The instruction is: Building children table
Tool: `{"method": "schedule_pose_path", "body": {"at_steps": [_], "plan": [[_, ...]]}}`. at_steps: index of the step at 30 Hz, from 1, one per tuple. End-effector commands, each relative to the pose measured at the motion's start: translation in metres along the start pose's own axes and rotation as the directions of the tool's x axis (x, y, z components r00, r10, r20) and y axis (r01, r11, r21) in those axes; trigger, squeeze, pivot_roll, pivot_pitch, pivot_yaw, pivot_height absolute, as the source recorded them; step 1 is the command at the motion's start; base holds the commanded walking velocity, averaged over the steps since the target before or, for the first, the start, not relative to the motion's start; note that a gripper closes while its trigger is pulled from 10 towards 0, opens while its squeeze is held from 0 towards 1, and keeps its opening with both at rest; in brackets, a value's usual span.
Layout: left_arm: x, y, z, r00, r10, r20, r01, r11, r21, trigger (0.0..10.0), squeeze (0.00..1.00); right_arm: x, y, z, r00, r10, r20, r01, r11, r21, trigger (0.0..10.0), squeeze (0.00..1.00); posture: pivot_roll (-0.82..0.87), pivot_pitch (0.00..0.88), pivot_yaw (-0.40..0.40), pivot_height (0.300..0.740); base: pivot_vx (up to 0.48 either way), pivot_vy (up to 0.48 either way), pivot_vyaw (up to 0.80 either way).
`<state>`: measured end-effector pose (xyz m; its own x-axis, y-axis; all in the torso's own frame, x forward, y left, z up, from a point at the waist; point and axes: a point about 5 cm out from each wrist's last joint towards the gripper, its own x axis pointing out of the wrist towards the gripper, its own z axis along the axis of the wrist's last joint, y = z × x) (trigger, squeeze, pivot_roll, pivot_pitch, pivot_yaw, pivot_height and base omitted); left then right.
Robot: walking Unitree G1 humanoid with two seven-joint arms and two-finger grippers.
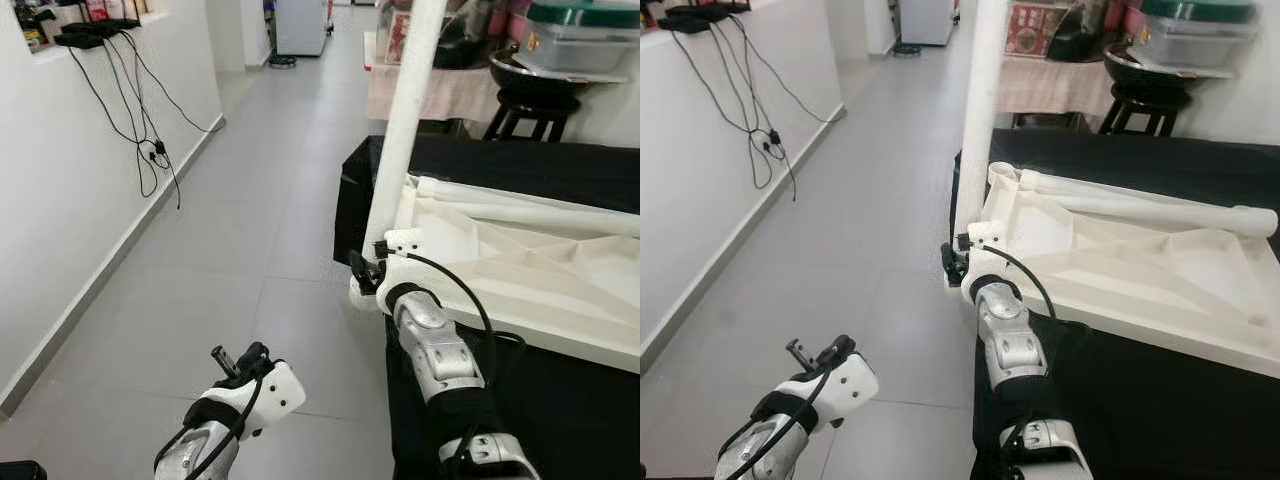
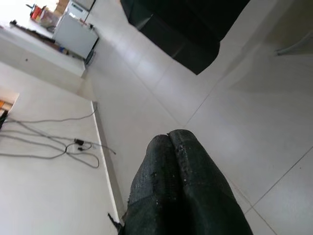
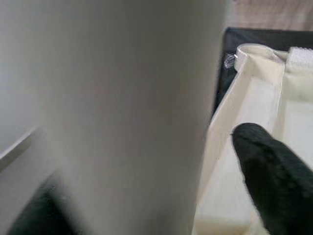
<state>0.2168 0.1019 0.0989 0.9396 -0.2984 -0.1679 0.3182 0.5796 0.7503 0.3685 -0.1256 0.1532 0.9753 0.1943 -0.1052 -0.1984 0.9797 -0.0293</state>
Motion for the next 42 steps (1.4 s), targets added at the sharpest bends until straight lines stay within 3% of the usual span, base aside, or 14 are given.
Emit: {"method": "schedule_pose_path", "body": {"at_steps": [1, 5, 6, 7, 10, 13, 14, 16, 18, 20, 28, 29, 34, 42], "plan": [[0.000, -0.006, -0.004, 1.000, -0.026, -0.015, 0.026, 1.000, -0.006, 10.0, 0.00, 0.005, -0.009, 0.013, 0.999, -0.002, 0.050, 0.001, 1.000, 0.013, 10.0, 1.00, 0.07, 0.001, -0.019, 0.740, 0.000, 0.000, 0.00], [0.001, -0.009, -0.005, 0.999, -0.045, -0.025, 0.044, 0.998, -0.040, 10.0, 0.00, 0.010, -0.016, 0.024, 0.996, 0.039, 0.075, -0.039, 0.999, 0.002, 10.0, 0.81, 0.08, 0.000, -0.023, 0.740, 0.000, 0.000, 0.00], [0.002, -0.009, -0.004, 0.998, -0.057, -0.013, 0.056, 0.995, -0.086, 10.0, 0.00, 0.012, -0.016, 0.027, 0.991, 0.105, 0.078, -0.104, 0.994, -0.014, 10.0, 0.61, 0.09, 0.000, -0.023, 0.740, 0.000, 0.000, 0.00], [0.002, -0.006, -0.004, 0.998, -0.051, -0.025, 0.045, 0.975, -0.216, 10.0, 0.00, 0.014, -0.016, 0.031, 0.980, 0.183, 0.079, -0.180, 0.983, -0.045, 10.0, 0.06, 0.09, 0.000, -0.024, 0.740, 0.000, 0.000, 0.00], [0.004, 0.009, -0.007, 0.997, 0.037, -0.062, -0.063, 0.864, -0.499, 10.0, 0.00, 0.018, -0.020, 0.037, 0.961, 0.272, 0.051, -0.264, 0.956, -0.128, 10.0, 0.00, 0.09, 0.000, -0.029, 0.740, 0.000, 0.000, 0.00], [0.005, 0.025, -0.006, 0.990, 0.127, -0.064, -0.141, 0.810, -0.569, 10.0, 0.00, 0.021, -0.023, 0.040, 0.952, 0.304, 0.035, -0.296, 0.944, -0.148, 10.0, 0.00, 0.10, 0.000, -0.035, 0.740, 0.000, 0.000, 0.00], [0.004, 0.040, -0.003, 0.994, 0.109, 0.025, -0.060, 0.707, -0.705, 10.0, 0.00, 0.024, -0.022, 0.046, 0.933, 0.360, 0.028, -0.352, 0.924, -0.149, 10.0, 0.00, 0.11, 0.000, -0.040, 0.740, 0.000, 0.000, 0.00], [0.003, 0.044, -0.002, 0.993, 0.101, 0.056, -0.028, 0.678, -0.734, 10.0, 0.00, 0.025, -0.022, 0.048, 0.928, 0.372, 0.027, -0.364, 0.919, -0.149, 10.0, 0.00, 0.11, 0.000, -0.040, 0.740, 0.000, 0.000, 0.00], [-0.002, 0.062, 0.003, 0.969, 0.201, 0.142, 0.017, 0.522, -0.853, 10.0, 0.00, 0.027, -0.015, 0.047, 0.907, 0.422, -0.010, -0.417, 0.892, -0.177, 10.0, 0.00, 0.12, 0.000, -0.048, 0.740, 0.000, 0.000, 0.00], [-0.009, 0.075, 0.007, 0.943, 0.262, 0.206, 0.066, 0.459, -0.886, 10.0, 0.00, 0.028, -0.011, 0.044, 0.888, 0.459, -0.040, -0.457, 0.869, -0.187, 10.0, 0.00, 0.14, 0.002, -0.053, 0.740, 0.000, 0.000, 0.00], [-0.022, 0.090, 0.001, 0.927, 0.333, 0.172, -0.062, 0.589, -0.806, 10.0, 0.00, 0.026, 0.001, 0.036, 0.825, 0.562, -0.055, -0.564, 0.815, -0.133, 10.0, 0.00, 0.15, 0.034, -0.049, 0.740, 0.000, 0.000, 0.00], [-0.033, 0.089, 0.006, 0.922, 0.313, 0.228, -0.004, 0.597, -0.802, 10.0, 0.00, 0.024, 0.009, 0.035, 0.755, 0.654, -0.051, -0.655, 0.747, -0.116, 0.0, 0.00, 0.16, 0.065, -0.032, 0.740, 0.000, 0.000, 0.00], [-0.044, 0.081, 0.016, 0.915, 0.240, 0.323, 0.112, 0.619, -0.778, 10.0, 0.00, 0.022, 0.015, 0.040, 0.680, 0.732, -0.032, -0.731, 0.675, -0.105, 0.0, 0.00, 0.18, 0.096, -0.014, 0.740, 0.000, 0.000, 0.00], [-0.038, 0.076, 0.014, 0.923, 0.227, 0.311, 0.119, 0.600, -0.791, 10.0, 0.00, 0.021, 0.005, 0.046, 0.695, 0.718, -0.028, -0.714, 0.686, -0.144, 0.0, 0.00, 0.15, 0.105, 0.004, 0.740, 0.000, 0.000, 0.00]]}}
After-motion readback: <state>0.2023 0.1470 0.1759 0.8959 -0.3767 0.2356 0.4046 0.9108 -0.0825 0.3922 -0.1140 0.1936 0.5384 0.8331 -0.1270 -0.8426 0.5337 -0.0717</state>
